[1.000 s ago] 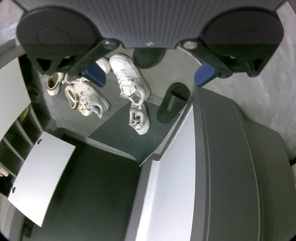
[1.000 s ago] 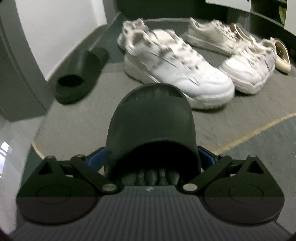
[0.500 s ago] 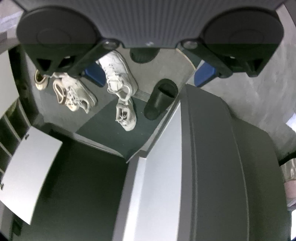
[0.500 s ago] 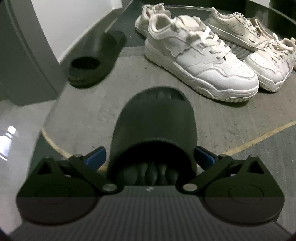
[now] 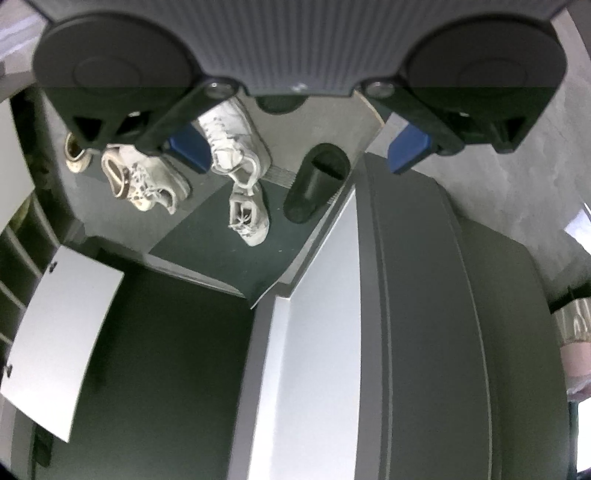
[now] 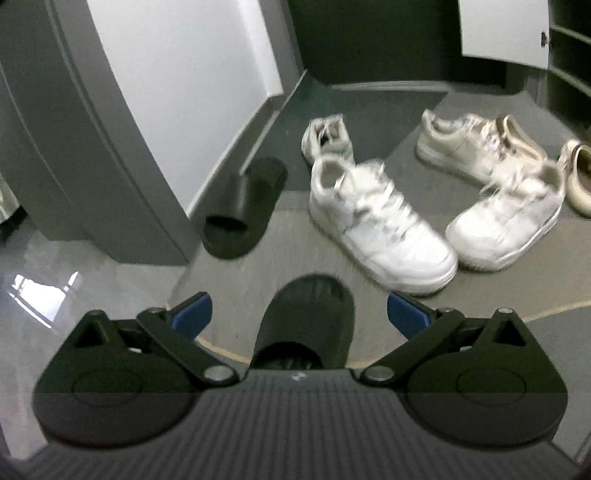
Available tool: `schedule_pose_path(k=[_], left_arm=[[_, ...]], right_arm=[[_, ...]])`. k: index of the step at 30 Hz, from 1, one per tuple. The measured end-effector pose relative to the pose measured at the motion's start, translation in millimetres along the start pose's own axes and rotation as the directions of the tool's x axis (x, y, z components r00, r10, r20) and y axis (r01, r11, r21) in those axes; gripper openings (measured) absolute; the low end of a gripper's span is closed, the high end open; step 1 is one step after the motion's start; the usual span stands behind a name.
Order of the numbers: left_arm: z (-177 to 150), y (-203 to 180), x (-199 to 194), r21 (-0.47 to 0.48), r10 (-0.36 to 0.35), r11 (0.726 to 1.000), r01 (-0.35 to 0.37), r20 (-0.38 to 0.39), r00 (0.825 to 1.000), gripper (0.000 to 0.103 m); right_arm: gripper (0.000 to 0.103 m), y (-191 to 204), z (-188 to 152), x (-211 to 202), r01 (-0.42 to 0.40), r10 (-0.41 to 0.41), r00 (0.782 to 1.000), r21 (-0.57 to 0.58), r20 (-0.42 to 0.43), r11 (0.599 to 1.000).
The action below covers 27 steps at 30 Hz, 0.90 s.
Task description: Organize scattered shoes
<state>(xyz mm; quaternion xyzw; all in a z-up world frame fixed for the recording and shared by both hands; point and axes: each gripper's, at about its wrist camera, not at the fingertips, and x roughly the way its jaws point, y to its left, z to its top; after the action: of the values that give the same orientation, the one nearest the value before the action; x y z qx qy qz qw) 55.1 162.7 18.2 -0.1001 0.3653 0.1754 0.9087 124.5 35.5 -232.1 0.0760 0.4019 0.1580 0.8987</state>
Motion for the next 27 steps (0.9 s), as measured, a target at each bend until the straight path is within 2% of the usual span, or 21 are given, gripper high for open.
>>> schedule_pose_path(k=[5, 10, 12, 15, 18, 20, 21, 23, 27], left_arm=[[-4.2, -4.4, 1.2, 0.049, 0.020, 0.999, -0.021, 0.017, 1.000, 0.103], [-7.1, -1.4, 3.8, 0.073, 0.023, 0.997, -0.024, 0.013, 1.000, 0.103], [-9.1, 2.8, 5.5, 0.069, -0.005, 0.998, 0.006, -0.007, 1.000, 0.103], [-11.3, 7.4, 9.2, 0.064, -0.035, 0.997, 0.037, -0.021, 0.999, 0.103], [-12.8, 10.8, 20.5, 0.063, -0.048, 0.997, 0.052, -0.049, 0.998, 0.103], [-11.8, 10.3, 34.1, 0.070, -0.028, 0.997, 0.033, -0.073, 0.997, 0.103], [-10.6, 9.2, 39.3, 0.077, -0.011, 0.997, 0.017, -0.075, 0.997, 0.103], [-8.3, 8.0, 48.8, 0.104, 0.016, 0.995, -0.009, -0.070, 0.997, 0.103], [-4.0, 8.0, 56.6, 0.122, 0.040, 0.992, -0.033, -0.053, 0.998, 0.103]], right_arm=[[0.103, -20.2, 41.8, -53.9, 0.012, -0.012, 1.000, 0.027, 0.010, 1.000], [0.103, -31.5, 79.2, -126.8, 0.036, -0.033, 0.999, -0.079, 0.036, 0.996], [0.103, -36.9, 92.7, -158.6, 0.048, -0.043, 0.998, -0.099, 0.047, 0.994], [0.103, -46.0, 108.3, -198.1, 0.043, -0.041, 0.998, -0.053, 0.044, 0.998], [0.103, -53.7, 120.2, -238.7, -0.005, 0.005, 0.996, -0.005, 0.093, 1.000], [0.103, -56.8, 125.5, -263.5, -0.049, 0.047, 0.985, 0.010, 0.167, 0.999], [0.103, -58.2, 127.2, -277.5, -0.075, 0.071, 0.972, 0.012, 0.225, 0.997], [0.103, -59.6, 127.7, -289.6, -0.101, 0.092, 0.953, 0.018, 0.288, 0.995], [0.103, -59.0, 126.4, -296.3, -0.154, 0.139, 0.936, 0.023, 0.323, 0.988]])
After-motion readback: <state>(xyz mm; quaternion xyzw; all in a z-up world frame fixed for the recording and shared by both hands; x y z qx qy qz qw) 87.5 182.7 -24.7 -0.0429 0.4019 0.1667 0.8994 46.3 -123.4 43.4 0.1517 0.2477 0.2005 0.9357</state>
